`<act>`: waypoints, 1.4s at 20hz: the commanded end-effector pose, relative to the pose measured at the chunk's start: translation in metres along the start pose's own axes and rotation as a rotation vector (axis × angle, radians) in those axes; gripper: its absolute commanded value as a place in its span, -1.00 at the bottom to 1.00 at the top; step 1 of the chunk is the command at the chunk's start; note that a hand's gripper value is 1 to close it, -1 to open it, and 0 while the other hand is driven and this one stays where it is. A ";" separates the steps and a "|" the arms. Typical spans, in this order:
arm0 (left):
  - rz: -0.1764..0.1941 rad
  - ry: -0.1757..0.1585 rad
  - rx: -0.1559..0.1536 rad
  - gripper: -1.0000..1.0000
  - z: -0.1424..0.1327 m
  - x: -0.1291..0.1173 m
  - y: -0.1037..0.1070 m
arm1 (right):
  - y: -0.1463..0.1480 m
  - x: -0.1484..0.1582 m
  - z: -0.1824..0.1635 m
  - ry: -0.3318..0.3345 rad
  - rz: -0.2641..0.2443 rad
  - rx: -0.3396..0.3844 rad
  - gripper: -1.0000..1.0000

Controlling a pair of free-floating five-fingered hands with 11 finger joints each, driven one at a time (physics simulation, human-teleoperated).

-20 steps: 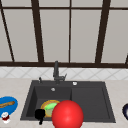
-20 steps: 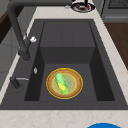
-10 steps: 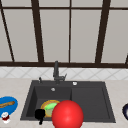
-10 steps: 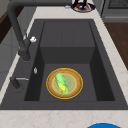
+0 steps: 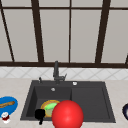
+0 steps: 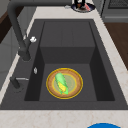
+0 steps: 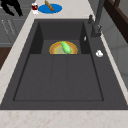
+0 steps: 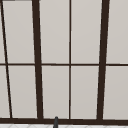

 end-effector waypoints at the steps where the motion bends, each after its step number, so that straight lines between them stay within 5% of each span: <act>1: 0.000 0.000 0.000 0.00 0.000 0.000 0.000 | -0.003 0.000 0.001 0.023 -0.009 -0.010 1.00; 12: 0.000 0.000 0.000 0.00 0.000 0.000 0.000 | -0.073 0.035 0.010 0.088 0.011 0.054 1.00; 28: 0.000 0.000 0.000 0.00 0.000 0.000 0.000 | -0.147 0.161 0.030 0.134 0.059 0.091 1.00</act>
